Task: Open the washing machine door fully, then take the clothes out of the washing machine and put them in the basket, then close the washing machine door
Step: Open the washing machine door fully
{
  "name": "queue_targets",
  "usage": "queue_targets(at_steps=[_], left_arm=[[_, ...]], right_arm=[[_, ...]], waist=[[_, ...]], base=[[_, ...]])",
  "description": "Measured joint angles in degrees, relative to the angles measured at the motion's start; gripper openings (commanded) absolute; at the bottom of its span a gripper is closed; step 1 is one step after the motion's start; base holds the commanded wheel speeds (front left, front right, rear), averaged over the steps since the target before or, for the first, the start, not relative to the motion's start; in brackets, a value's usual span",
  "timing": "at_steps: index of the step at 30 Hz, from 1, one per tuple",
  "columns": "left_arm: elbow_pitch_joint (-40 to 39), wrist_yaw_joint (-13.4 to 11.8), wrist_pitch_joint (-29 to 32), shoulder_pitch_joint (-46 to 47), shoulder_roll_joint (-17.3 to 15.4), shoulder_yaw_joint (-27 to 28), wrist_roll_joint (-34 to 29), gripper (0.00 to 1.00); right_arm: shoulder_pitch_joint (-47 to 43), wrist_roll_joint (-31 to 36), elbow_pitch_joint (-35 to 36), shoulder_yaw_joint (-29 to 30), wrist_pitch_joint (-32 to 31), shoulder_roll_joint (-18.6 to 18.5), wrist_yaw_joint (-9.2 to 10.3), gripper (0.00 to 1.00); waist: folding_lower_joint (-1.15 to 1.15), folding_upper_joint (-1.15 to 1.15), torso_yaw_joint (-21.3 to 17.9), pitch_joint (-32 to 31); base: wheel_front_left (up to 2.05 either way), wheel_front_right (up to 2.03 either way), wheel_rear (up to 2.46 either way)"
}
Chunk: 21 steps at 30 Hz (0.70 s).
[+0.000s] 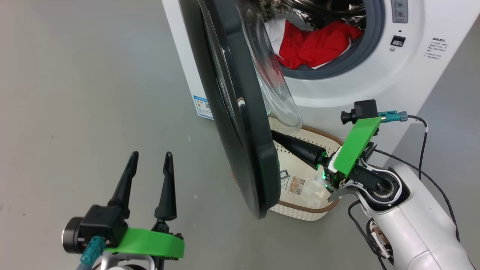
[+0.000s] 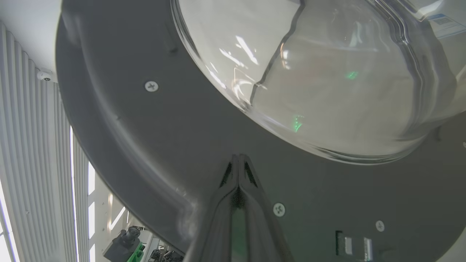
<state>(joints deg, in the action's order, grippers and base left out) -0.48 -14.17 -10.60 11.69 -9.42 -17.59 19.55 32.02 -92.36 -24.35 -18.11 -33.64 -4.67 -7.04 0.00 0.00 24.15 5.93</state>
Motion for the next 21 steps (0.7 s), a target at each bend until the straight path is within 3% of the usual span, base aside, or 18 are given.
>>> queue_targets(at_steps=[21], left_arm=[[0.23,0.00,-0.01,-0.07,0.16,-0.94,1.35,1.00]], right_arm=[[-0.31,-1.44,0.32,-4.81,-0.08,-0.02,0.00,0.00]], waist=[[0.00,0.00,4.58,-0.35]], base=[[0.00,0.00,0.00]])
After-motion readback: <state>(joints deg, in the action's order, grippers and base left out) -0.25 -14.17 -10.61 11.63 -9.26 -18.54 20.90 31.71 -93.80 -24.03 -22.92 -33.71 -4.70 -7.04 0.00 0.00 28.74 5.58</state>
